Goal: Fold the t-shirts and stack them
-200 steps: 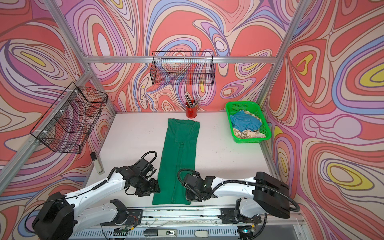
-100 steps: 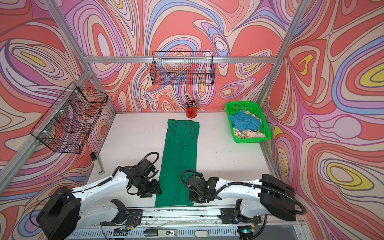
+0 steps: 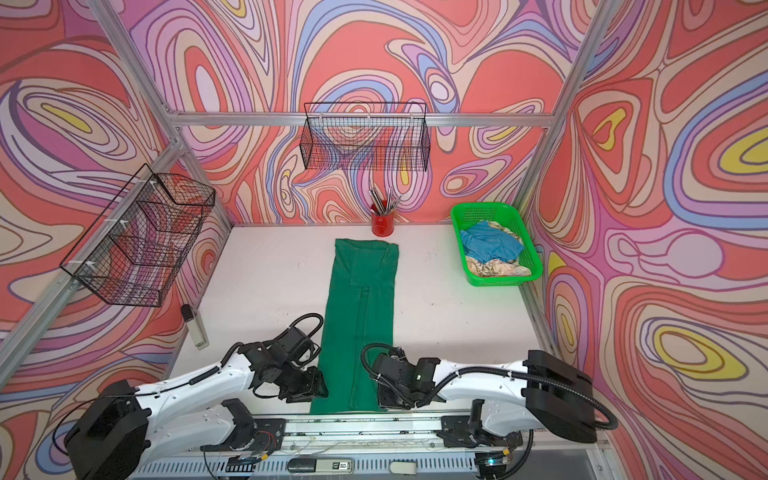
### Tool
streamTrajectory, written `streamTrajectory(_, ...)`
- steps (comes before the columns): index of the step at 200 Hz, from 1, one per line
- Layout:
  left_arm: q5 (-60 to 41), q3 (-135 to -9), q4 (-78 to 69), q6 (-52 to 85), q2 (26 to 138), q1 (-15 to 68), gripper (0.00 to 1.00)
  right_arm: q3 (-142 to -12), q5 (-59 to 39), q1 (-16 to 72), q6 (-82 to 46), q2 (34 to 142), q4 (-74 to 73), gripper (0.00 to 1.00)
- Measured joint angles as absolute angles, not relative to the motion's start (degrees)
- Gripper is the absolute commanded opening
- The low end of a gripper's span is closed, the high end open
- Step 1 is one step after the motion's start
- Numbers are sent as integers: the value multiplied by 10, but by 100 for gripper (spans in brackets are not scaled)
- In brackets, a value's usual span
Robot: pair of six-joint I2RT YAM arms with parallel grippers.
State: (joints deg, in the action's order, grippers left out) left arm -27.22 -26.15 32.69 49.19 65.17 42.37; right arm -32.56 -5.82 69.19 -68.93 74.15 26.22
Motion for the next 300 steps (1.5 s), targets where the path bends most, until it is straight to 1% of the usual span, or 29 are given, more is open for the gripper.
streamTrajectory(7, -274, -263, 324, 493, 658, 426, 48, -326, -58, 695, -691, 743, 262, 23)
streamTrajectory(17, -277, -266, 320, 494, 669, 430, 40, -325, -58, 698, -693, 744, 262, 17)
streamTrajectory(26, -281, -267, 314, 495, 677, 432, 32, -323, -57, 700, -696, 743, 262, 14)
streamTrajectory(35, -283, -267, 310, 496, 681, 433, 22, -320, -57, 700, -696, 742, 263, 9)
streamTrajectory(44, -281, -266, 308, 497, 684, 434, 14, -316, -54, 701, -698, 737, 265, 5)
streamTrajectory(64, -273, -259, 307, 498, 681, 435, 0, -307, -52, 701, -702, 720, 268, 1)
streamTrajectory(114, -253, -253, 313, 498, 663, 436, 0, -289, -46, 701, -706, 686, 272, 0)
streamTrajectory(166, -226, -268, 340, 496, 662, 438, 0, -292, -44, 701, -703, 691, 267, 0)
streamTrajectory(220, -194, -357, 399, 495, 647, 439, 0, -373, -8, 694, -692, 678, 343, 0)
streamTrajectory(239, -183, -396, 417, 493, 652, 439, 0, -402, -2, 661, -674, 670, 371, 0)
streamTrajectory(271, -158, -482, 446, 474, 686, 435, 0, -448, -3, 562, -617, 670, 403, 0)
streamTrajectory(300, -151, -562, 448, 447, 745, 400, 0, -502, -15, 484, -552, 711, 413, 0)
